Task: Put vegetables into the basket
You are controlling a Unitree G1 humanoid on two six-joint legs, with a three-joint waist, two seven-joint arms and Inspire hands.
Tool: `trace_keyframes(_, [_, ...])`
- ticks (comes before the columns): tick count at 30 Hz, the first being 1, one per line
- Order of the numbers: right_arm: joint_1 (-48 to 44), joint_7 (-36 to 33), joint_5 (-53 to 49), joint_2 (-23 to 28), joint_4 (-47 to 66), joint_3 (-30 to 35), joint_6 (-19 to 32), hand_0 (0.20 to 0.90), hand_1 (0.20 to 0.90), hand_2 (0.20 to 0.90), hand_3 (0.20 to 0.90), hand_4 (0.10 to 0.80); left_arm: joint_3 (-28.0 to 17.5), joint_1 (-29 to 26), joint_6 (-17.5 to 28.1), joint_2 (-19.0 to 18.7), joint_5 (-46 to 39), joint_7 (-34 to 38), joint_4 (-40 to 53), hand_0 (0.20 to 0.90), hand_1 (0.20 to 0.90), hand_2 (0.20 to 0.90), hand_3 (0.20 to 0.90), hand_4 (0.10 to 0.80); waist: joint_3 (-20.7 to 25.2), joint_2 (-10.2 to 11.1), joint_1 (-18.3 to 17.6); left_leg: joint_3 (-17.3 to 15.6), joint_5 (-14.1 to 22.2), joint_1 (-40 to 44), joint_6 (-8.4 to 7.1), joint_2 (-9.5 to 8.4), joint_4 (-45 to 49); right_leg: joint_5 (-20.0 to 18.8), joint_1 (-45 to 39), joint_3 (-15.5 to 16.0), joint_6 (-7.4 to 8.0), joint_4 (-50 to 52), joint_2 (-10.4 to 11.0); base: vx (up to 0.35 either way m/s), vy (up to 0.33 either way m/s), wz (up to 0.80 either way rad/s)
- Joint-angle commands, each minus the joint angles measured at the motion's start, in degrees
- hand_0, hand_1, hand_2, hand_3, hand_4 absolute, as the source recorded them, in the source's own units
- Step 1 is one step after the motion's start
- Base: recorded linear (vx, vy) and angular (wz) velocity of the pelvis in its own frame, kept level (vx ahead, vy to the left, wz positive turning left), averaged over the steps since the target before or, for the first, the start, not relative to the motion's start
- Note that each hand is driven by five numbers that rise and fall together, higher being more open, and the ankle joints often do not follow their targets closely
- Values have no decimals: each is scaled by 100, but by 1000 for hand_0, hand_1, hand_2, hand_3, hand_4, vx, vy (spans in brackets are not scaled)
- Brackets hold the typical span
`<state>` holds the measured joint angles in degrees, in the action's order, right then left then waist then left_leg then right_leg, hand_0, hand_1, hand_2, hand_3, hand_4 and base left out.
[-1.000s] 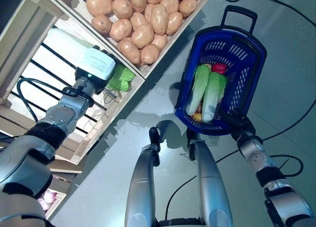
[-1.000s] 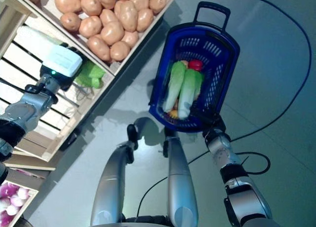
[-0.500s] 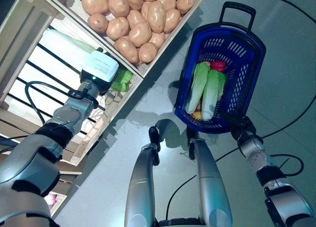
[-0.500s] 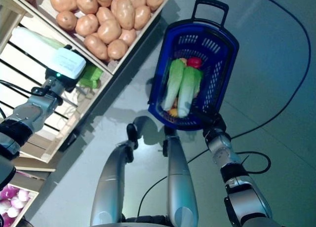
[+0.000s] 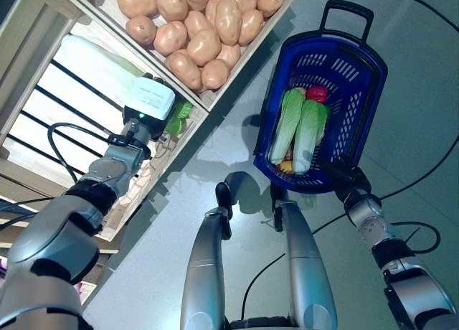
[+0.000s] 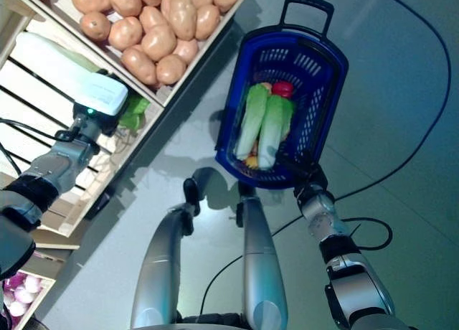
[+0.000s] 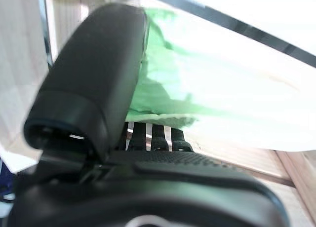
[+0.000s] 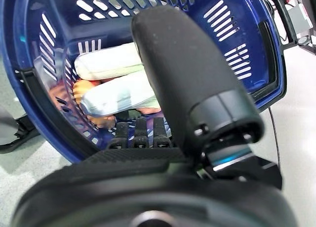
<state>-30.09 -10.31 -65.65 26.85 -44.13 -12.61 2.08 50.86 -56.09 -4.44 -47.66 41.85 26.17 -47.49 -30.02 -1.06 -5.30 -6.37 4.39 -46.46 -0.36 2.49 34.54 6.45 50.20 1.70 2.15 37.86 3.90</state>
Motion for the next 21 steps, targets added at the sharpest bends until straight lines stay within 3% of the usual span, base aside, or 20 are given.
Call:
trace_keyframes(1, [-67, -206, 41, 239, 333, -117, 223, 900, 900, 900, 900, 800, -650, -497, 42, -70, -48, 1070, 100, 900, 900, 900, 900, 800, 23, 12, -39, -96, 92, 131, -146, -234, -176, -308, -324, 170, 90, -361, -105, 0, 0, 0])
trace_keyframes(8, [-208, -231, 56, 171, 292, -199, 276, 900, 900, 900, 900, 800, -713, -492, 208, 247, 66, 1953, -180, 900, 900, 900, 900, 800, 23, 53, -25, -57, 95, 67, -154, -242, -141, -309, -254, 173, 97, -309, -125, 0, 0, 0])
trace_keyframes(15, [-289, -393, 131, 123, 399, -252, 210, 900, 900, 900, 900, 800, -674, -497, 281, 403, 373, 2171, -301, 900, 900, 900, 900, 800, 23, 86, -41, -35, 75, 2, -172, -224, -139, -317, -162, 153, 109, -271, -163, -10, 7, 0])
trace_keyframes(16, [-295, -375, 131, 128, 379, -257, 202, 900, 900, 900, 900, 800, -646, -516, 283, 410, 365, 2194, -331, 841, 841, 841, 841, 761, 23, 89, -43, -34, 71, 5, -172, -216, -146, -318, -161, 147, 113, -269, -168, 0, 0, 0])
trace_keyframes(17, [-309, -360, 132, 113, 358, -259, 194, 900, 900, 900, 900, 800, -601, -556, 261, 437, 381, 2202, -359, 545, 545, 545, 545, 563, 23, 94, -49, -25, 68, 2, -179, -213, -151, -324, -155, 142, 122, -268, -175, 0, 0, 0])
trace_keyframes(19, [-312, -367, 138, 111, 378, -266, 183, 900, 900, 900, 900, 800, -590, -576, 248, 433, 373, 2171, -343, 300, 300, 300, 300, 400, 23, 97, -51, -21, 64, 7, -178, -210, -165, -333, -158, 137, 129, -288, -175, 0, 0, 0])
trace_keyframes(21, [-298, -370, 130, 106, 400, -289, 212, 900, 900, 900, 900, 800, -578, -579, 232, 415, 347, 2156, -325, 300, 300, 300, 300, 400, 23, 95, -55, -22, 58, 19, -181, -213, -185, -339, -175, 130, 130, -321, -181, -15, 3, -2])
